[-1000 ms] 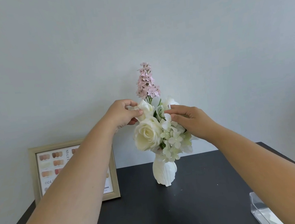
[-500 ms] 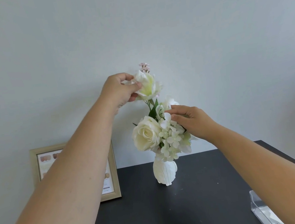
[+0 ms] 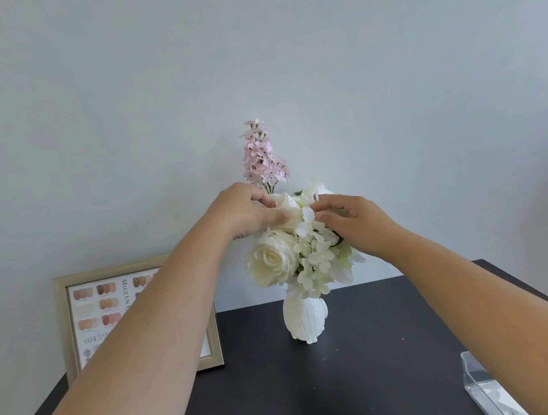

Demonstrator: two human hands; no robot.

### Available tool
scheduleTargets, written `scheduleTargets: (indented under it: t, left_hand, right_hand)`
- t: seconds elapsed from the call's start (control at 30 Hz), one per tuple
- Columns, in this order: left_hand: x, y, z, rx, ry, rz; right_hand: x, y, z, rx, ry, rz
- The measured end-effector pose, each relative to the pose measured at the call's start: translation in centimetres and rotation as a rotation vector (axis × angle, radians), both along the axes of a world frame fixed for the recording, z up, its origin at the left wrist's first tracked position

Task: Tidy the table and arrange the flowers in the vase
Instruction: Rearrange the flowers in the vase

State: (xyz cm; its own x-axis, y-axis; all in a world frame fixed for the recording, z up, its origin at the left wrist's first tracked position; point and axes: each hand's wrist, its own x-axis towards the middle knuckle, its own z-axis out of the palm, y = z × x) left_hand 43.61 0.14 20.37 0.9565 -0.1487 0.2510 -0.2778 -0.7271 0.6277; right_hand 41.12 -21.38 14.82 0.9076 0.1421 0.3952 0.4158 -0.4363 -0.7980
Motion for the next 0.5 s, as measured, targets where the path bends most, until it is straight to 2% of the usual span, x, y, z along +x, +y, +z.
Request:
scheduleTargets:
  t: [0.2,0.5]
  left_hand:
    - [-0.7,2.3,0.1,-0.257,-0.016,-0.094]
    - [-0.2,0.0,-1.7,-0.143,-0.102,-0.091]
  right_hand:
    - [-0.6,-0.4,0.1,-0.014,-0.088,-0.072]
    - [-0.1,0.8,-0.8,-0.224,-0.1,-0.054]
